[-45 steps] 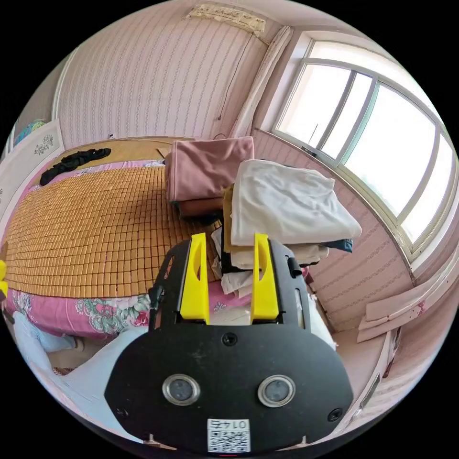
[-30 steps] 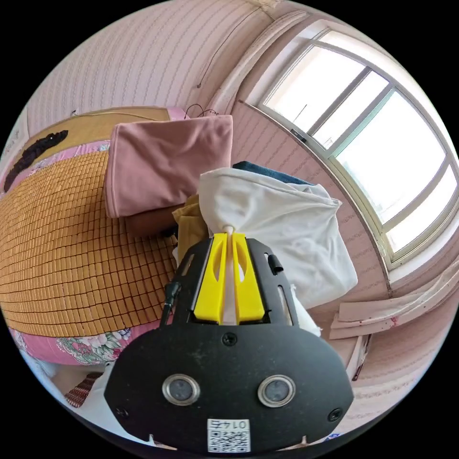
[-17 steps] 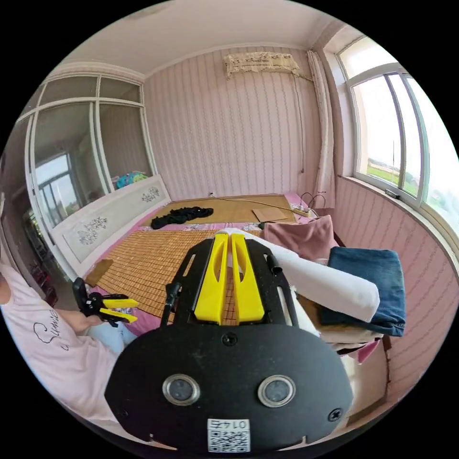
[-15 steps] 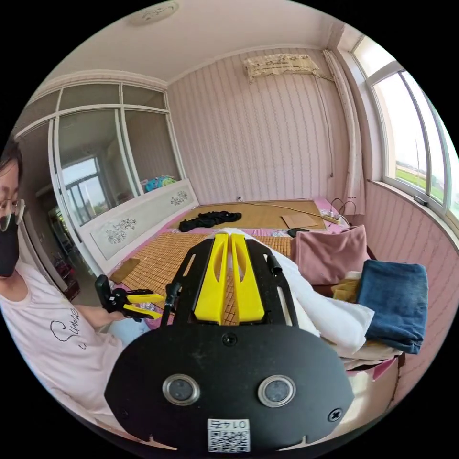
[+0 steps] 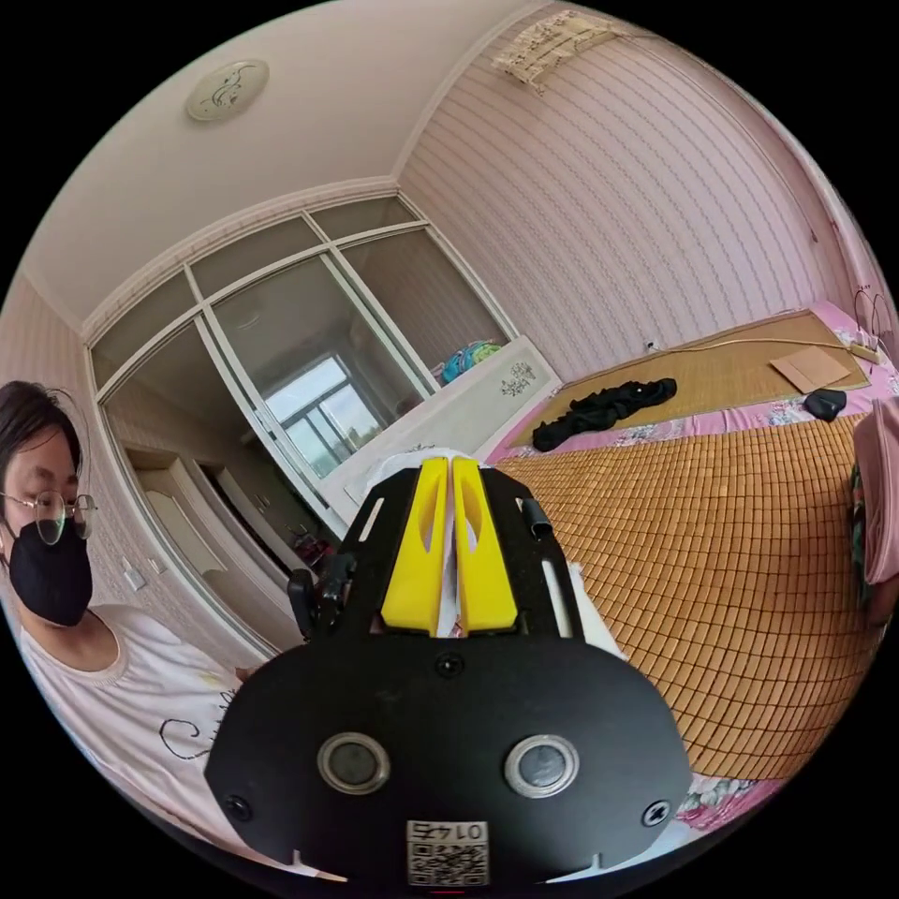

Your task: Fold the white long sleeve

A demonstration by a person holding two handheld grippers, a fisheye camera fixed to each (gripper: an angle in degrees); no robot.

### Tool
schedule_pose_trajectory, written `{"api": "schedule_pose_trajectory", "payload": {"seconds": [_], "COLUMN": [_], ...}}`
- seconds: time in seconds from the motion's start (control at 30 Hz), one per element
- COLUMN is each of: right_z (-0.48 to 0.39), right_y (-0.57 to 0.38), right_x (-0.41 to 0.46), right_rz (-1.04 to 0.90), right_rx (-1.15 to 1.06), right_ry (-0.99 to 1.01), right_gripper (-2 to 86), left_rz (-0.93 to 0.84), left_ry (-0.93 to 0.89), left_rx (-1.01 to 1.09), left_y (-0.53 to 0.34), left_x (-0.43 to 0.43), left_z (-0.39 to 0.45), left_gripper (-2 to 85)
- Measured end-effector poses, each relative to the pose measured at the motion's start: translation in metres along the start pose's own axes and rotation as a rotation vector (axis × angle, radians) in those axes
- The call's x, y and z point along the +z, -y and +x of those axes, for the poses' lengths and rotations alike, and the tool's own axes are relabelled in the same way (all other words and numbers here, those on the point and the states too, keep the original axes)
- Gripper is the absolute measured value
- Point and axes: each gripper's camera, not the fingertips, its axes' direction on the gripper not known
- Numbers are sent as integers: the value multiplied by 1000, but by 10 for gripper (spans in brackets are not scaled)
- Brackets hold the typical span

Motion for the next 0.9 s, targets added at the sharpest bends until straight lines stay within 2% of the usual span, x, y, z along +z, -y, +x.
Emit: {"api": "schedule_pose_trajectory", "payload": {"seconds": [0.07,0.17,0.23,0.33,0.5,0.73,0.8,0.9], "right_z": [39,111,155,189,203,223,227,239], "right_y": [-24,-82,-125,-171,-178,-145,-138,-135], "right_x": [3,21,33,30,22,24,32,61], "right_rz": [-60,-252,-406,-491,-560,-561,-569,-688], "right_rx": [78,280,446,609,642,575,546,508], "right_ry": [-94,-214,-228,-256,-292,-473,-494,-502], "right_gripper": [-8,-7,-8,-7,-4,11,26,74], "left_rz": [-10,-184,-382,-491,-516,-500,-501,-510], "left_ry": [9,-136,-221,-312,-339,-329,-321,-301], "left_rx": [-2,-29,-59,-137,-109,-118,-117,-130], "left_y": [-14,-47,-80,-111,-121,-121,-122,-125], "left_x": [-4,33,77,103,107,102,101,100], "left_z": [-15,-24,-17,-10,-4,-12,-15,-21], "left_gripper": [-3,-3,-4,-4,-4,-5,-5,-5]}}
